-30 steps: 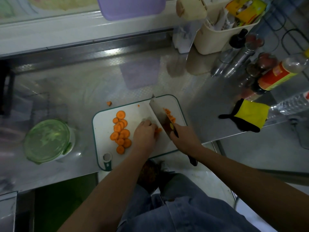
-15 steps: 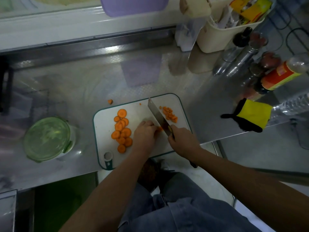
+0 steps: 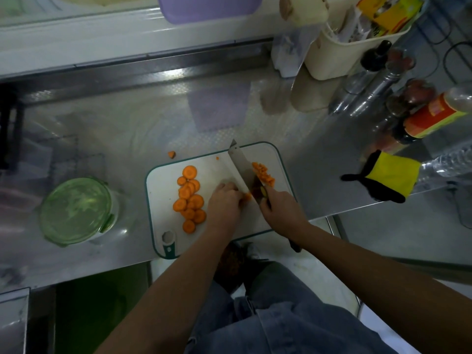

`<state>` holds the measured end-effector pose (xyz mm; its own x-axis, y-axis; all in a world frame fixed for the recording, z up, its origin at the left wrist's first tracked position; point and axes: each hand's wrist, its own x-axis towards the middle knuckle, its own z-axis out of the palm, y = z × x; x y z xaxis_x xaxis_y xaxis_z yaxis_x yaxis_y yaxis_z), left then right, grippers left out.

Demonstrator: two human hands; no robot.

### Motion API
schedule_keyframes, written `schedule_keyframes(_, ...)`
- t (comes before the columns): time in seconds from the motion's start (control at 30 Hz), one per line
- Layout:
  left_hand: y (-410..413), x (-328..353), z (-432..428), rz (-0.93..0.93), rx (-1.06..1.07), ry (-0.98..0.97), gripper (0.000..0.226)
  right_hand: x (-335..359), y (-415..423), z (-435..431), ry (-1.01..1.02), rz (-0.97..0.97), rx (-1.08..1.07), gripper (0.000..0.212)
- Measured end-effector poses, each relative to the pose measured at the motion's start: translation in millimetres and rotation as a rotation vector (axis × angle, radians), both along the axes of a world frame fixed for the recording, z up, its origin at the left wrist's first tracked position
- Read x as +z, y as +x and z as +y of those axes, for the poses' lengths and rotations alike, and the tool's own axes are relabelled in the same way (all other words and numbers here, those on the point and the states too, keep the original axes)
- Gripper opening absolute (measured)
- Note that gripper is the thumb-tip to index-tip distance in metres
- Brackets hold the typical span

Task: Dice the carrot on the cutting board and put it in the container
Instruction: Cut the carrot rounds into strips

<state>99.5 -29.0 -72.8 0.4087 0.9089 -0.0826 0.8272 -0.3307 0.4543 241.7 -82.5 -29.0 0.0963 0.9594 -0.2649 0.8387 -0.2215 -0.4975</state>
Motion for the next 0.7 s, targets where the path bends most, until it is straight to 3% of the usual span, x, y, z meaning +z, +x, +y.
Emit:
schedule_keyframes(0.47,0.5,0.7,-3.3,-0.105,0.043,-0.009,0.012,-8.2,-9.9,-1.6,-0.058,-0.037,0.036,0.015)
schedule_keyframes(0.7,2.2,13.0,-0.1,-0.029,0.079,-0.119,0.014,-1.0,-2.4,0.7,-0.015,-0.006,0.033,0.016)
